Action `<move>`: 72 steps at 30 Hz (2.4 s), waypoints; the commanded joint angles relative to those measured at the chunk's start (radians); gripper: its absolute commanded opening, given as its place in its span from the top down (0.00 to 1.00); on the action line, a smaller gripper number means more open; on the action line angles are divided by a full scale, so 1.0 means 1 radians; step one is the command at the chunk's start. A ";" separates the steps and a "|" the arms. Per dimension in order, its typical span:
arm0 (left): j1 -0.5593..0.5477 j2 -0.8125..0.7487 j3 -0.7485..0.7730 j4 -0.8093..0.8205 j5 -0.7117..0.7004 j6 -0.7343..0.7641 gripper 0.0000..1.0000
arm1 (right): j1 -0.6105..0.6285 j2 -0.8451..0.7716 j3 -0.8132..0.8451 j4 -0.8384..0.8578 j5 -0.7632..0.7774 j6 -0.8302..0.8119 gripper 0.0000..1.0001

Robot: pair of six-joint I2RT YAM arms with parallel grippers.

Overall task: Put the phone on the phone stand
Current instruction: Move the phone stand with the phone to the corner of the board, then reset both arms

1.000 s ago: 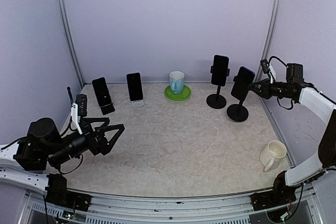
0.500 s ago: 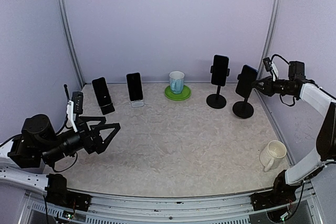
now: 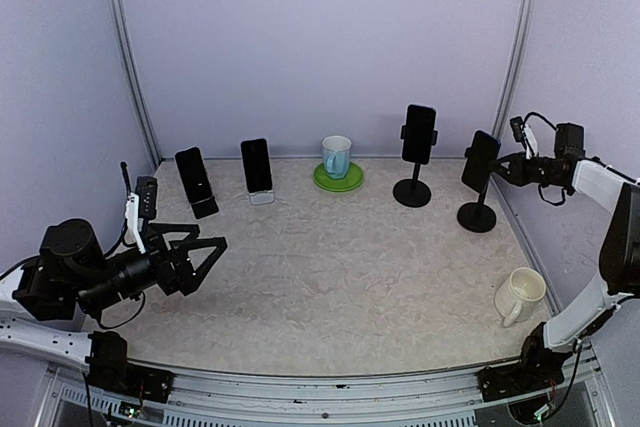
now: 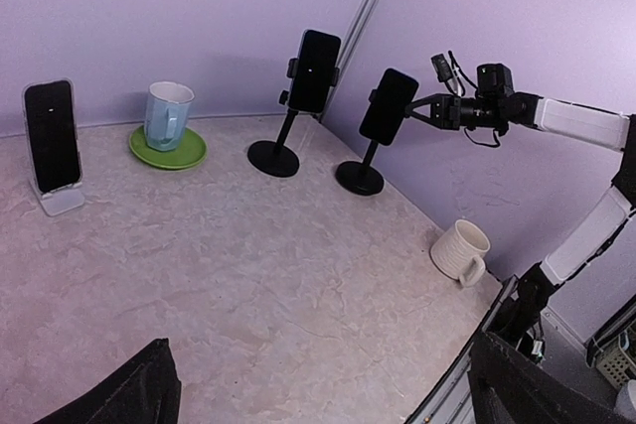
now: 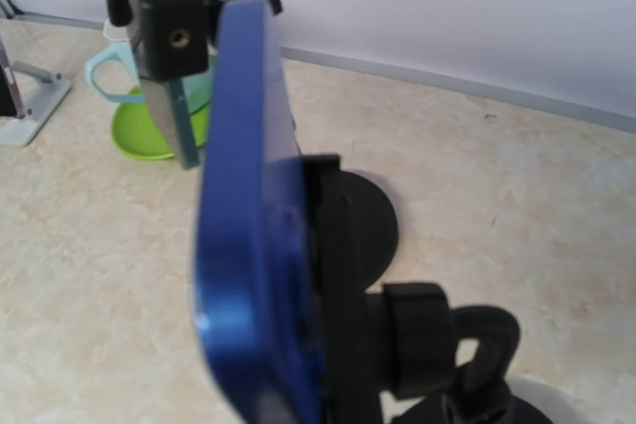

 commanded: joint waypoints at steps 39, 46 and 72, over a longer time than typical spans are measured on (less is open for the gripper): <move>-0.005 -0.103 -0.022 -0.003 -0.001 -0.027 0.01 | -0.012 -0.091 -0.070 0.189 0.055 0.058 0.44; -0.006 -0.095 -0.024 0.000 -0.015 -0.020 0.01 | -0.013 -0.172 -0.058 0.144 0.126 0.111 0.07; -0.004 -0.008 0.000 -0.018 -0.144 0.020 0.01 | 0.433 -0.581 -0.075 -0.116 0.356 0.299 0.00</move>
